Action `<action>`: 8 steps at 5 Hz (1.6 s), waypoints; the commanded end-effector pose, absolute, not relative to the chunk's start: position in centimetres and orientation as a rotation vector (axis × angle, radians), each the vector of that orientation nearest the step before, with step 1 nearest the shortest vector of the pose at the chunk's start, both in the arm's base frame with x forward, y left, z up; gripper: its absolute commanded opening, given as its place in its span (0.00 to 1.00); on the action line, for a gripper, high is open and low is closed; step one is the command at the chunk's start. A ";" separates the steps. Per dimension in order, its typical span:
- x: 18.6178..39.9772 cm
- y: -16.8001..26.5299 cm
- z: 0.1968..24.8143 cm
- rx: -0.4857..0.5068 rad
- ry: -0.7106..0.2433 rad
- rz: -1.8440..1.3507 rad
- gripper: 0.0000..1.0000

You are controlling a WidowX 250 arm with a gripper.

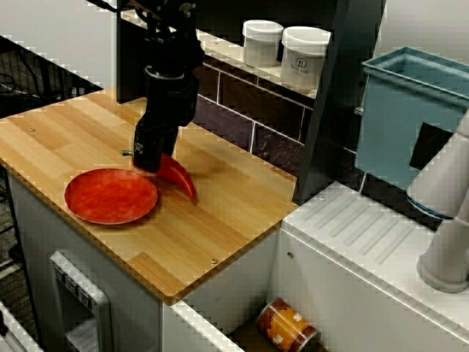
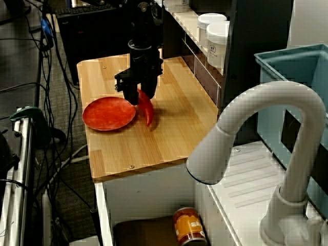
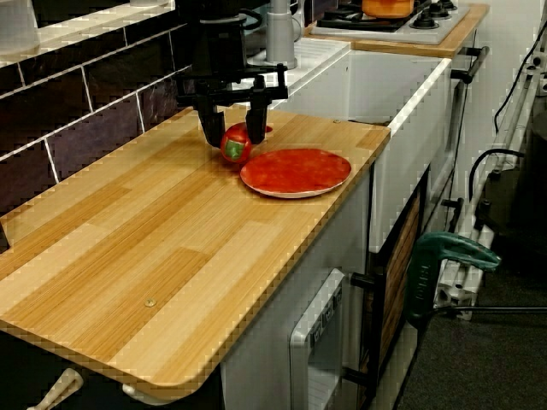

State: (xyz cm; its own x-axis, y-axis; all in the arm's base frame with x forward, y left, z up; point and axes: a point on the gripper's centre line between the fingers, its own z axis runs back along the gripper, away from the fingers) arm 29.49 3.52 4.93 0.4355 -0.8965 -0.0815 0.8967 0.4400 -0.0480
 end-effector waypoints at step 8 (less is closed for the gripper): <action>29.5 5.4 6.7 0.056 -0.010 -1.064 1.00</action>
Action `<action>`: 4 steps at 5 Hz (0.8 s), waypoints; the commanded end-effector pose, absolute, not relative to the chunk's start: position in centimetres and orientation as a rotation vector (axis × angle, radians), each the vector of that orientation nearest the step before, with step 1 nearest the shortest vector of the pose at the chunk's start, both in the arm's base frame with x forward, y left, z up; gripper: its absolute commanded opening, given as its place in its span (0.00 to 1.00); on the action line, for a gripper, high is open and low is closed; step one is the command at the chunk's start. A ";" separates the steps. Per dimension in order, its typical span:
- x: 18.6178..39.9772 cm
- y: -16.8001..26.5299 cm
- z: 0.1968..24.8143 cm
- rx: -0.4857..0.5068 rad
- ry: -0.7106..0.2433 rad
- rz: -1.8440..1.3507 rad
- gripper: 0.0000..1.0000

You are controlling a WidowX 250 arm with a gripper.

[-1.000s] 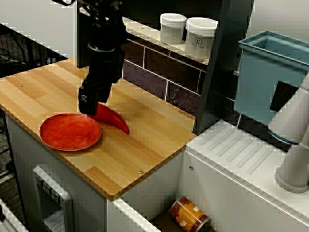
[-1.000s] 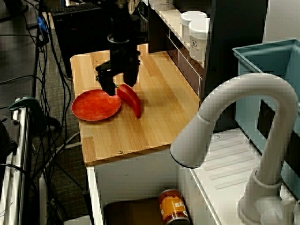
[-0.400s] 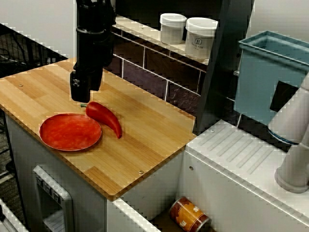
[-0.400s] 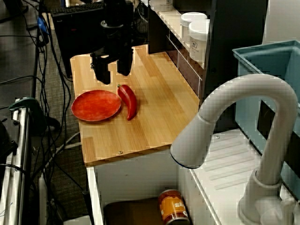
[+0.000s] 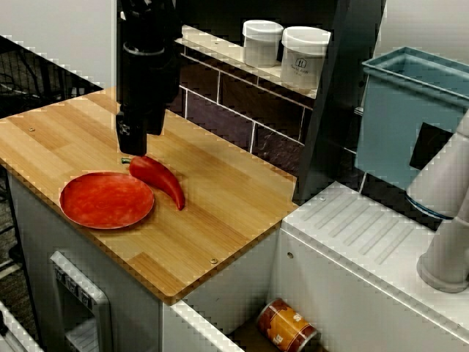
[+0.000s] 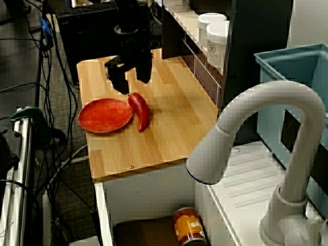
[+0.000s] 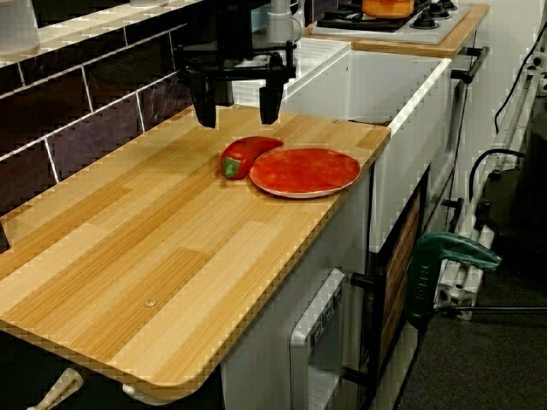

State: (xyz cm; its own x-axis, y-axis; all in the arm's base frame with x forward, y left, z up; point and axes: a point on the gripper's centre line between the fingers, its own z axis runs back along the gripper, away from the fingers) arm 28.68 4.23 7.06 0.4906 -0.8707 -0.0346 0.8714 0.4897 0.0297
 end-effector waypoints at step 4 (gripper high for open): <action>29.7 4.8 3.2 0.071 0.038 -0.997 1.00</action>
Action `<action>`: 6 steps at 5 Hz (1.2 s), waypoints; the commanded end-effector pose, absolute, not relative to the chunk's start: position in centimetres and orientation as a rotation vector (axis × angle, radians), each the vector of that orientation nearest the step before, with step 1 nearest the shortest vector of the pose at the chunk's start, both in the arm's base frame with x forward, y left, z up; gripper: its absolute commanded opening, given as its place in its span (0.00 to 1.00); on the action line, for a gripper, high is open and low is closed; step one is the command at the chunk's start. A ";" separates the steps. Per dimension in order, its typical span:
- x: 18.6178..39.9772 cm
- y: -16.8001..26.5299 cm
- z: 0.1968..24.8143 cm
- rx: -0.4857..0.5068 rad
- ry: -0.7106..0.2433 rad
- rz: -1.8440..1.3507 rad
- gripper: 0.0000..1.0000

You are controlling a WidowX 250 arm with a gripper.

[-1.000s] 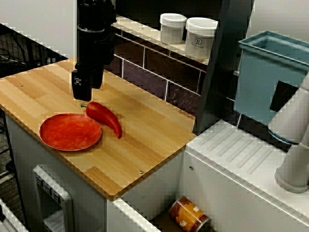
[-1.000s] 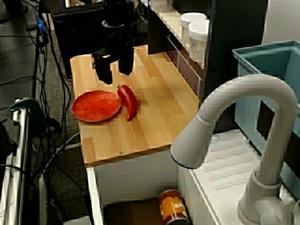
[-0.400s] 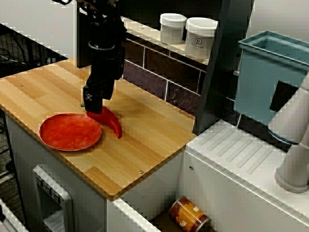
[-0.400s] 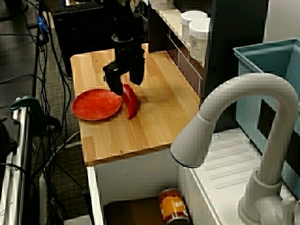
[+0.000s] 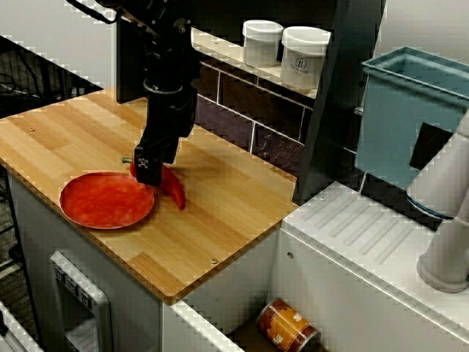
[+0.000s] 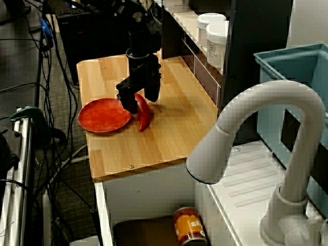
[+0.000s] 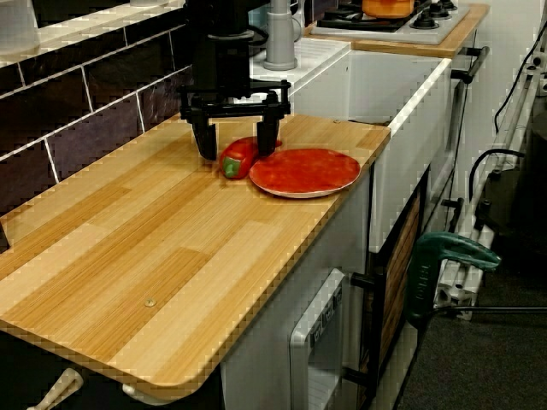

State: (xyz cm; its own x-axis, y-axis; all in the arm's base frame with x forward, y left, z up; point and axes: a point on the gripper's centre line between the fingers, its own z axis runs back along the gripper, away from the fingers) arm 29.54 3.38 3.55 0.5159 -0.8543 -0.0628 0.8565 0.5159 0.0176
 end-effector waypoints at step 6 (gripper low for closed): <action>29.0 7.0 7.4 0.019 0.011 -0.920 0.00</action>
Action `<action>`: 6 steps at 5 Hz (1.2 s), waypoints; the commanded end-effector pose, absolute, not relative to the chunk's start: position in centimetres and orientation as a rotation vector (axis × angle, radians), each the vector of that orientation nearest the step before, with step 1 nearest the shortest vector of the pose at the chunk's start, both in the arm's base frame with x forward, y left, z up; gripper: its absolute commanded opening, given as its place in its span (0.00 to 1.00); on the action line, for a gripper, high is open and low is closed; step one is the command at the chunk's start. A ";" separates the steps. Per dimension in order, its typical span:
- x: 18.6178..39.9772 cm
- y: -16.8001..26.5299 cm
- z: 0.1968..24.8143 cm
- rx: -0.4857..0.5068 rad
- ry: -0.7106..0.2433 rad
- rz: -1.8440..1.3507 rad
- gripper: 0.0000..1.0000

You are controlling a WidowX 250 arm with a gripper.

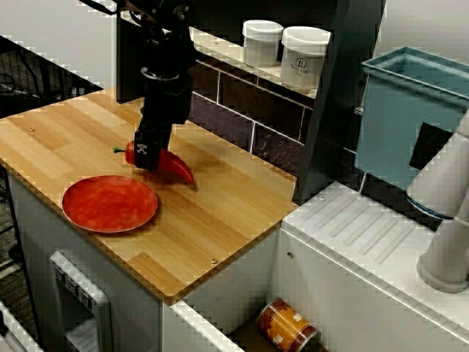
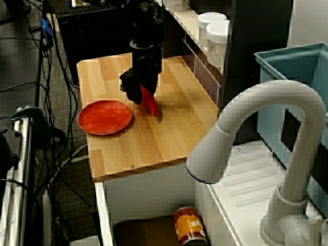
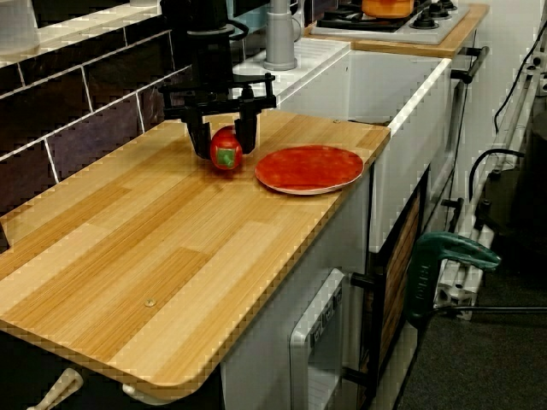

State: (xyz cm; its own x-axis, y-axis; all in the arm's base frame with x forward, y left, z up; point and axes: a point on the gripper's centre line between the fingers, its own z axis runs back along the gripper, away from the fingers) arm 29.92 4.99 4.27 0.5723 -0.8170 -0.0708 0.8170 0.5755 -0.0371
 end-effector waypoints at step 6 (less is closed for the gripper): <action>22.1 5.7 4.0 -0.111 0.153 -0.557 0.00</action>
State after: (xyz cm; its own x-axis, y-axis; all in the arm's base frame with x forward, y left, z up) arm 22.57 4.72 3.95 0.8324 -0.5398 -0.1254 0.5195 0.8388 -0.1628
